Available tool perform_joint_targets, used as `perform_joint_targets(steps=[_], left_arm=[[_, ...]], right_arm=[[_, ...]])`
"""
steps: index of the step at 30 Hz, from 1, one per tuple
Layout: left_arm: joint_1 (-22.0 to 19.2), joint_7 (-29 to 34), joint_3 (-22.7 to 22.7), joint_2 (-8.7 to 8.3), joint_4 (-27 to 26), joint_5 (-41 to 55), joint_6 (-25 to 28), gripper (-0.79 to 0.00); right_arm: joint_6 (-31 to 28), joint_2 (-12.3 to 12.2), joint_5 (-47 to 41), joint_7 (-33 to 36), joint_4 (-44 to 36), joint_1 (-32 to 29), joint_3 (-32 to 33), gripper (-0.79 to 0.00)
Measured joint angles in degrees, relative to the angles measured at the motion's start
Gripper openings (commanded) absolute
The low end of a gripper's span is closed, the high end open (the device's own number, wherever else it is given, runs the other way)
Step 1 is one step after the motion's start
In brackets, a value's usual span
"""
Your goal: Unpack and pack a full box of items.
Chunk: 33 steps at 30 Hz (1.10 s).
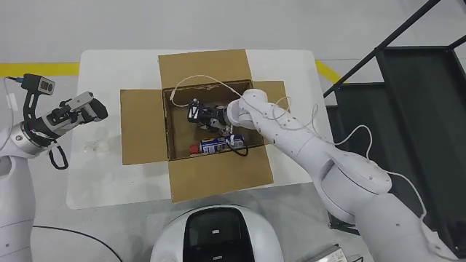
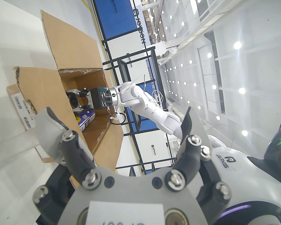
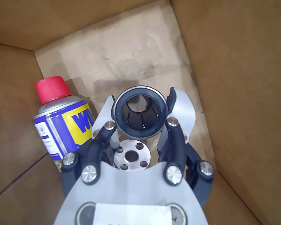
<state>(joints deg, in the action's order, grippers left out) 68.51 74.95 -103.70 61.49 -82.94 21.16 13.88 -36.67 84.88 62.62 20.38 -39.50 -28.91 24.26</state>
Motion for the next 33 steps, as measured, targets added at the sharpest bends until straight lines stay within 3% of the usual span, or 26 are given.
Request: perform_joint_targets(steps=[7, 13, 18, 22, 28, 33], left_arm=[[0.0, 0.0, 0.0, 0.0, 0.0, 0.0, 0.0, 0.0], [0.0, 0.0, 0.0, 0.0, 0.0, 0.0, 0.0, 0.0], [1.24, -2.17, 0.24, -0.25, -1.0, -1.42, -0.18, 0.0], [1.58, -2.7, -0.19, -0.67, 0.43, -2.23, 0.69, 0.0], [1.41, -2.49, 0.66, -1.22, 4.59, -4.52, 3.17, 0.0], [-0.34, -3.39, 3.94, -1.28, 9.21, -6.58, 5.33, 0.0]], right_arm=[[-0.6, 1.44, 0.74, -2.83, 2.55, 1.11, 0.2, 0.0], [-2.89, -0.51, 1.72, -6.68, -1.21, 0.47, 3.05, 0.0], [-7.43, -5.03, 1.82, -9.41, -10.03, -3.0, 8.99, 0.0], [-12.23, -9.74, 0.82, -7.88, -20.61, -8.55, 16.45, 0.0], [-16.5, -16.33, -6.06, 2.38, -38.34, -20.76, 30.94, 0.0], [-15.47, -19.93, -19.87, 13.0, -47.99, -30.43, 41.77, 0.0]])
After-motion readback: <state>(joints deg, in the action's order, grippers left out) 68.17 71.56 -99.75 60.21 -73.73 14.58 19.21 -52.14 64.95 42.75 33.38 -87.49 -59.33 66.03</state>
